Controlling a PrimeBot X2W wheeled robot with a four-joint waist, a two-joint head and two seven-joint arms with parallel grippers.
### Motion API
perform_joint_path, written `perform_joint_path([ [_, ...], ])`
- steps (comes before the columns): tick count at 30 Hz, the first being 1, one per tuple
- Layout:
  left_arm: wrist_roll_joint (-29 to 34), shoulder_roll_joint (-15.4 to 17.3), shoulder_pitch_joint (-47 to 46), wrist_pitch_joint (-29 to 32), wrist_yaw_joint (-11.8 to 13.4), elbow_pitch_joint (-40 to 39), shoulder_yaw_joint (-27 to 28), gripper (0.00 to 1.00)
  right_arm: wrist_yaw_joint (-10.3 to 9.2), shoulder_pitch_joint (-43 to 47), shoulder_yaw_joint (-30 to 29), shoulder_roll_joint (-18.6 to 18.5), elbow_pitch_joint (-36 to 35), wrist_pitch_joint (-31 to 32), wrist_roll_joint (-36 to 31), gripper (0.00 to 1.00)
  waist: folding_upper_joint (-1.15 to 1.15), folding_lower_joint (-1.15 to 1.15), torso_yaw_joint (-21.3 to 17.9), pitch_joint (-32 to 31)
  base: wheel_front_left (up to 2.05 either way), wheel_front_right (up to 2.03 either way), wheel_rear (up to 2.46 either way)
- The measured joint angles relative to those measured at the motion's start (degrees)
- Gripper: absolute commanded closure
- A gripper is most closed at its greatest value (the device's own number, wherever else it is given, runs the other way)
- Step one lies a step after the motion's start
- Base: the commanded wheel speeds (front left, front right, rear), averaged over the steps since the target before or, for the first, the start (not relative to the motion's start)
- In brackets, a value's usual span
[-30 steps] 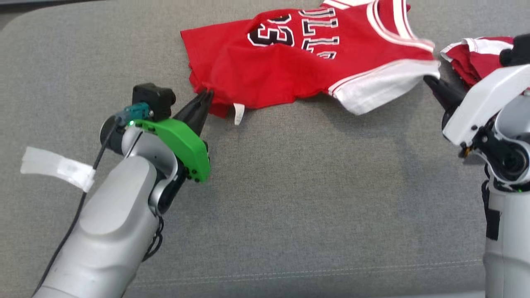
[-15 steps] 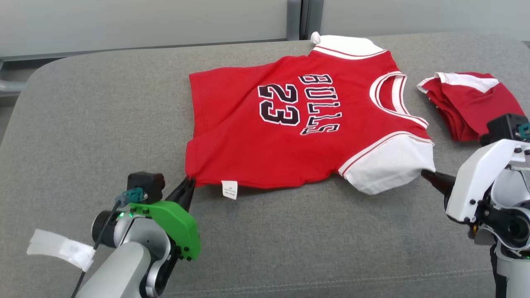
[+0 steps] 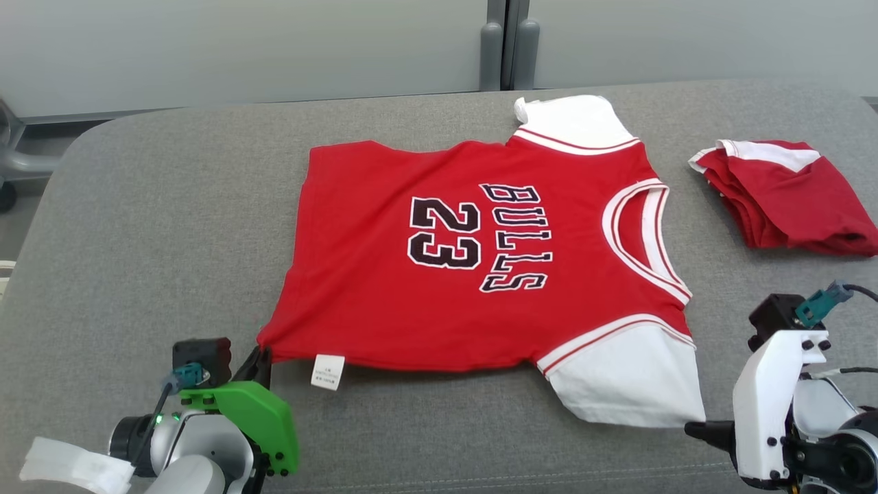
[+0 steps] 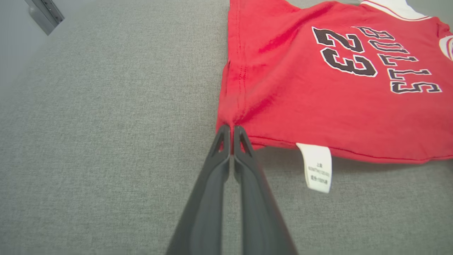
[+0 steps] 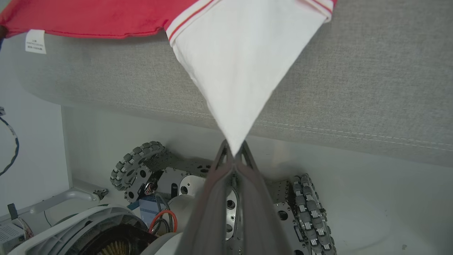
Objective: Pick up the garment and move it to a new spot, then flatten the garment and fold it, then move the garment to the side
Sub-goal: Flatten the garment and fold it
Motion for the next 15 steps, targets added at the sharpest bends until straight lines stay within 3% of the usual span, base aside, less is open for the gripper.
perform_joint_path([
  [7, -0.36, 0.16, 2.68, 1.81, 1.62, -1.43, -0.86, 1.0, 0.0, 4.28, 0.03, -1.82, -1.85, 3.81, 1.11, 1.0, 0.0, 0.0, 0.39, 0.14, 0.0, 0.0, 0.0],
  [15, 0.93, 3.86, 4.05, 7.47, 3.79, -5.73, -2.99, 1.0, 0.0, 7.86, -0.32, -3.91, -3.96, 5.58, 4.0, 1.0, 0.0, 0.0, 0.97, 0.76, 0.0, 0.0, 0.0],
])
